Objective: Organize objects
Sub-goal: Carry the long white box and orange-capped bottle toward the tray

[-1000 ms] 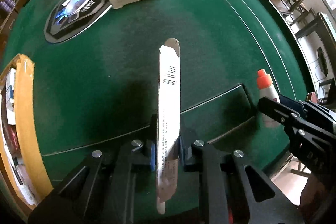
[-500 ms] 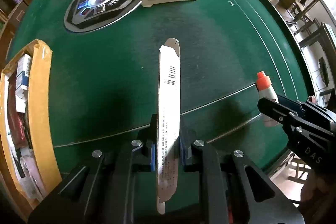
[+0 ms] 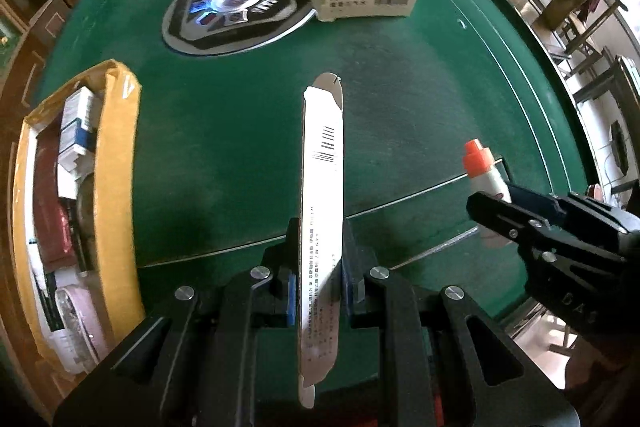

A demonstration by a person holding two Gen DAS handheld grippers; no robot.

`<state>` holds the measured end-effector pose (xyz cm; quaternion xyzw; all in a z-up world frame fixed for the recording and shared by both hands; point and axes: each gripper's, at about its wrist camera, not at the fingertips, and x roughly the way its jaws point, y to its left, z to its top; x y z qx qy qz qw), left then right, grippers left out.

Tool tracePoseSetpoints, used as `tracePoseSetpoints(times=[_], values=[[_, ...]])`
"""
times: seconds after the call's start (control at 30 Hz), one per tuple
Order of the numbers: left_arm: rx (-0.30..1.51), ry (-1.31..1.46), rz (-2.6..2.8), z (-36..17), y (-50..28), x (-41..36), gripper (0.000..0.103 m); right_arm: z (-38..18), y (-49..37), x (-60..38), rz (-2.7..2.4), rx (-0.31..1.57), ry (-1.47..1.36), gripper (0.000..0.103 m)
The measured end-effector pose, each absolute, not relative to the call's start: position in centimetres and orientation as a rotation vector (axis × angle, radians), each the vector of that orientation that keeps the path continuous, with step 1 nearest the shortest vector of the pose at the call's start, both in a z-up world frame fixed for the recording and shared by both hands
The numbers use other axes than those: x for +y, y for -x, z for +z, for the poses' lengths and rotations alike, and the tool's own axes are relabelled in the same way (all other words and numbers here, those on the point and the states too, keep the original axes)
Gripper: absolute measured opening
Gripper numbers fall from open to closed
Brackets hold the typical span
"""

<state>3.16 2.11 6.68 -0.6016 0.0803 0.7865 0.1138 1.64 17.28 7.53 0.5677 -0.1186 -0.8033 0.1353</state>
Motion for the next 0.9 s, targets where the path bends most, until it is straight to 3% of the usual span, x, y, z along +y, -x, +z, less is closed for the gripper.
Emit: tracePoseSetpoints(times=[0.9], values=[[-0.208, 1.798, 2.401, 10.9, -5.6, -12.4, 0.015, 8.3, -0.9, 8.5, -2.227, -0.309, -1.607, 0.026]])
